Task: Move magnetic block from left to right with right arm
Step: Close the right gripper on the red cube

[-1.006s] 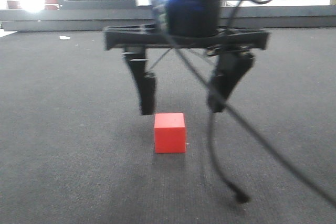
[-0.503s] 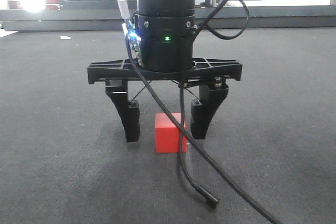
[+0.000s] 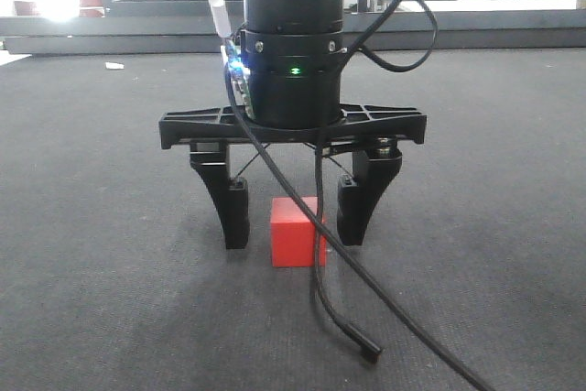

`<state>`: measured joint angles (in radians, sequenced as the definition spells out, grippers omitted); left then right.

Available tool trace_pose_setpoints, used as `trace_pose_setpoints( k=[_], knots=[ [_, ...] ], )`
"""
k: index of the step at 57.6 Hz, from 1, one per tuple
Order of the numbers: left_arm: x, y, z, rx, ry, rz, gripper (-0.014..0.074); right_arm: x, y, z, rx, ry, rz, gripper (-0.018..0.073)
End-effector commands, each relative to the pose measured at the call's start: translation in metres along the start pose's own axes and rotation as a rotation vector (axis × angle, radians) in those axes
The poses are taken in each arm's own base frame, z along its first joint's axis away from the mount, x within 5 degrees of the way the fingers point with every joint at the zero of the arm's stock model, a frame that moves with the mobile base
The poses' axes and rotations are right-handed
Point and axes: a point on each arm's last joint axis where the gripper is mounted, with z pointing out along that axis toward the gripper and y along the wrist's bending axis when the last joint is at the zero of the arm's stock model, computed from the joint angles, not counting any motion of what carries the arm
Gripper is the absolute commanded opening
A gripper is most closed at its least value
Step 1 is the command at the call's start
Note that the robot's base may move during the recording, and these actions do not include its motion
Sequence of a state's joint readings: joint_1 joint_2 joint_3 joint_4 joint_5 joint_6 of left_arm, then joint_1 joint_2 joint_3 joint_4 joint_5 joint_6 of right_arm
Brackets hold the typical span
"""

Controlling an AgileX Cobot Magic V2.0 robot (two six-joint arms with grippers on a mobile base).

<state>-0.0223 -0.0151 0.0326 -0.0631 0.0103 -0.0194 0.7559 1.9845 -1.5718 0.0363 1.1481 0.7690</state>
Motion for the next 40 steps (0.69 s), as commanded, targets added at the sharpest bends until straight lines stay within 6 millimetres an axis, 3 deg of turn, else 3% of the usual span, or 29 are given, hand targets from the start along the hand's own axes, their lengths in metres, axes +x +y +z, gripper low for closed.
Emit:
trace_pose_setpoints(
  k=[1,11,18,31,40],
  knots=[
    [-0.007,0.000,-0.001,0.001,-0.095,-0.010,-0.0117,-0.002,-0.001,-0.029,-0.051,-0.060,0.002,0.0583],
    [-0.007,0.000,-0.001,0.001,-0.095,-0.010,-0.0117,-0.001,-0.001,-0.029,-0.044,-0.053,0.001,0.0372],
    [-0.007,0.000,-0.001,0.001,-0.095,-0.010,-0.0117,0.000,-0.001,-0.029,-0.037,-0.046,-0.002,0.0302],
    [-0.007,0.000,-0.001,0.001,-0.095,-0.010,-0.0117,0.001,-0.002,-0.035,-0.046,-0.057,-0.002,0.0294],
    [-0.007,0.000,-0.001,0.001,-0.095,-0.010,-0.0117,0.005,-0.007,-0.063,-0.084,-0.116,-0.013,0.0294]
  ],
)
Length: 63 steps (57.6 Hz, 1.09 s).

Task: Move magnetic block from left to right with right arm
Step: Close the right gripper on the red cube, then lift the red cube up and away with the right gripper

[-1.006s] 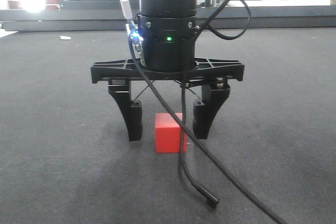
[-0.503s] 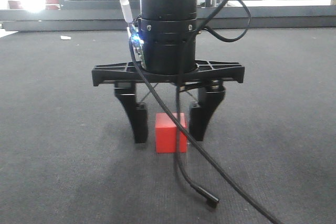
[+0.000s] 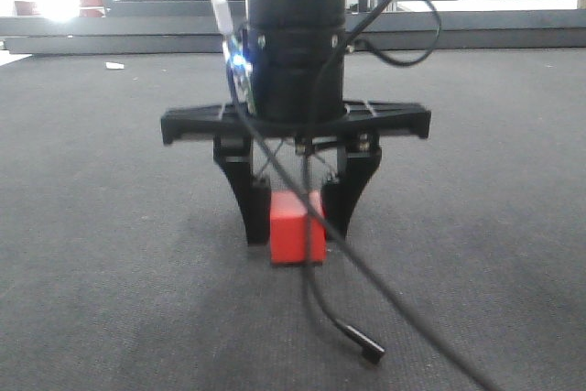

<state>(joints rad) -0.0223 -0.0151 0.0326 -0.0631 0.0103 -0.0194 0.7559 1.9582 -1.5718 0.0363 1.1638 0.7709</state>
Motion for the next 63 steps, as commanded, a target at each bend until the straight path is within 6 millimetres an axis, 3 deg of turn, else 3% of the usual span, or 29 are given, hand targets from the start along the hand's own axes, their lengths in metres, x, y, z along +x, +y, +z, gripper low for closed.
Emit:
trace_pose_setpoints(
  k=[1,11,17,39,50,63],
  knots=[
    [-0.007,0.000,-0.001,0.001,-0.095,-0.010,-0.0117,0.003,-0.006,-0.055,-0.077,-0.117,-0.020,0.0294],
    [-0.007,0.000,-0.001,0.001,-0.095,-0.010,-0.0117,0.005,-0.027,-0.089,-0.017,-0.288,-0.090,0.0294],
    [-0.007,0.000,-0.001,0.001,-0.095,-0.010,-0.0117,0.011,-0.046,-0.099,0.005,-0.345,-0.093,0.0294],
    [-0.007,0.000,-0.001,0.001,-0.095,-0.010,-0.0117,0.037,-0.143,-0.103,-0.073,-0.438,-0.131,0.0294],
    [-0.007,0.000,-0.001,0.001,-0.095,-0.010,-0.0117,0.053,-0.189,-0.108,-0.103,-0.561,-0.169,0.0294],
    [-0.007,0.000,-0.001,0.001,-0.095,-0.010,-0.0117,0.076,-0.242,-0.117,-0.017,-0.772,-0.140,0.0294]
  ],
)
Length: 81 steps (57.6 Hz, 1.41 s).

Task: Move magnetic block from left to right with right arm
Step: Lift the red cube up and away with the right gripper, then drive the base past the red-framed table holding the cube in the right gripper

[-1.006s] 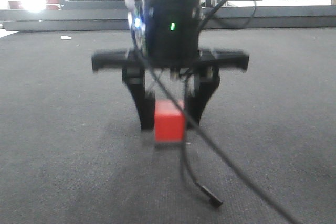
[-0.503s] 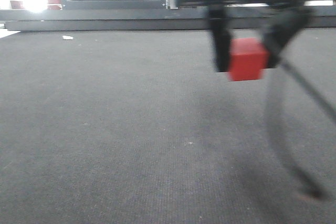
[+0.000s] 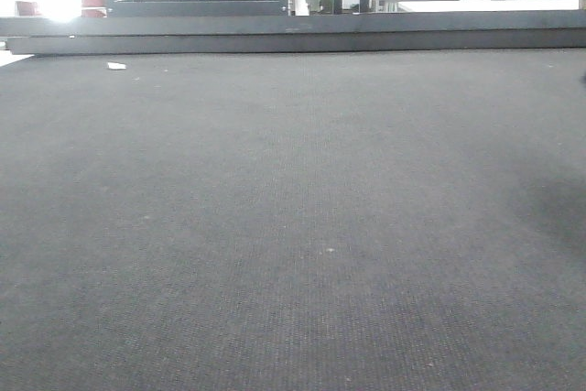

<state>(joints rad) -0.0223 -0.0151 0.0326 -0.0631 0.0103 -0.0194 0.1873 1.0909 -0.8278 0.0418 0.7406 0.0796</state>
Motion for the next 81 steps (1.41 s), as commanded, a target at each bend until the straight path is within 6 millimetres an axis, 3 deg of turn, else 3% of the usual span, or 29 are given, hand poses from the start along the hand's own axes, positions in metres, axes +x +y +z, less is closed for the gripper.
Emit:
trace_pose_setpoints(
  k=[1,10,22,46,56,81],
  knots=[
    [-0.007,0.000,-0.001,0.001,-0.095,-0.010,-0.0117,-0.003,-0.016,-0.022,0.040,-0.203,-0.012,0.0294],
    [-0.007,0.000,-0.001,0.001,-0.095,-0.010,-0.0117,0.012,-0.032,-0.039,0.109,-0.452,0.042,0.0294],
    [-0.007,0.000,-0.001,0.001,-0.095,-0.010,-0.0117,0.040,-0.033,-0.057,0.130,-0.794,0.031,0.0294],
    [-0.007,0.000,-0.001,0.001,-0.095,-0.010,-0.0117,0.105,-0.025,-0.089,0.132,-1.076,-0.005,0.0294],
    [-0.007,0.000,-0.001,0.001,-0.095,-0.010,-0.0117,0.113,-0.023,-0.101,0.130,-1.148,-0.011,0.0294],
    [-0.007,0.000,-0.001,0.001,-0.095,-0.010,-0.0117,0.114,-0.023,-0.101,0.130,-1.150,-0.012,0.0294]
  ],
)
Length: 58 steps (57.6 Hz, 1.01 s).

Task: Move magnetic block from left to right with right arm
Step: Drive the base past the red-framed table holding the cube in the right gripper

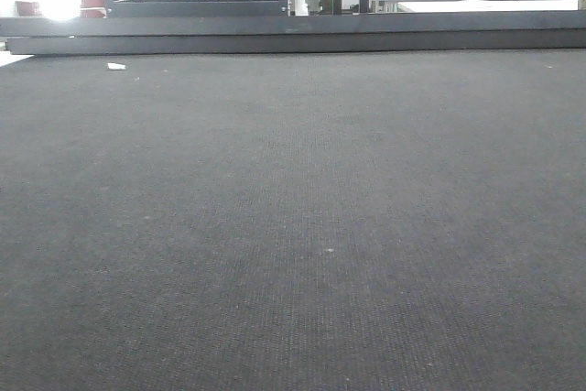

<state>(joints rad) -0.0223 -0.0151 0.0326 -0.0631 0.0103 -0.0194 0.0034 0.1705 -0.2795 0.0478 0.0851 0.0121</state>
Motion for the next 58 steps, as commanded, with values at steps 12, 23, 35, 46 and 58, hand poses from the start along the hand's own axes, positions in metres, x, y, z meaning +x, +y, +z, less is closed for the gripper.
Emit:
trace_pose_setpoints(
  k=[12,23,35,46,58],
  knots=[
    [-0.0066,0.0001,-0.0010,0.001,-0.095,-0.010,-0.0117,-0.0174,0.0002,-0.0006,0.006,-0.113,-0.023,0.0294],
    [-0.0066,0.0001,-0.0010,0.001,-0.095,-0.010,-0.0117,-0.0174,0.0002,-0.0006,0.006,-0.113,-0.023,0.0294],
    [-0.0066,0.0001,-0.0010,0.001,-0.095,-0.010,-0.0117,-0.0174,0.0002,-0.0006,0.006,-0.113,-0.023,0.0294],
    [-0.0066,0.0001,-0.0010,0.001,-0.095,-0.010,-0.0117,-0.0174,0.0002,-0.0006,0.006,-0.113,-0.023,0.0294],
    [-0.0066,0.0001,-0.0010,0.001,-0.095,-0.010,-0.0117,-0.0174,0.0002,-0.0006,0.006,-0.113,-0.023,0.0294]
  ],
)
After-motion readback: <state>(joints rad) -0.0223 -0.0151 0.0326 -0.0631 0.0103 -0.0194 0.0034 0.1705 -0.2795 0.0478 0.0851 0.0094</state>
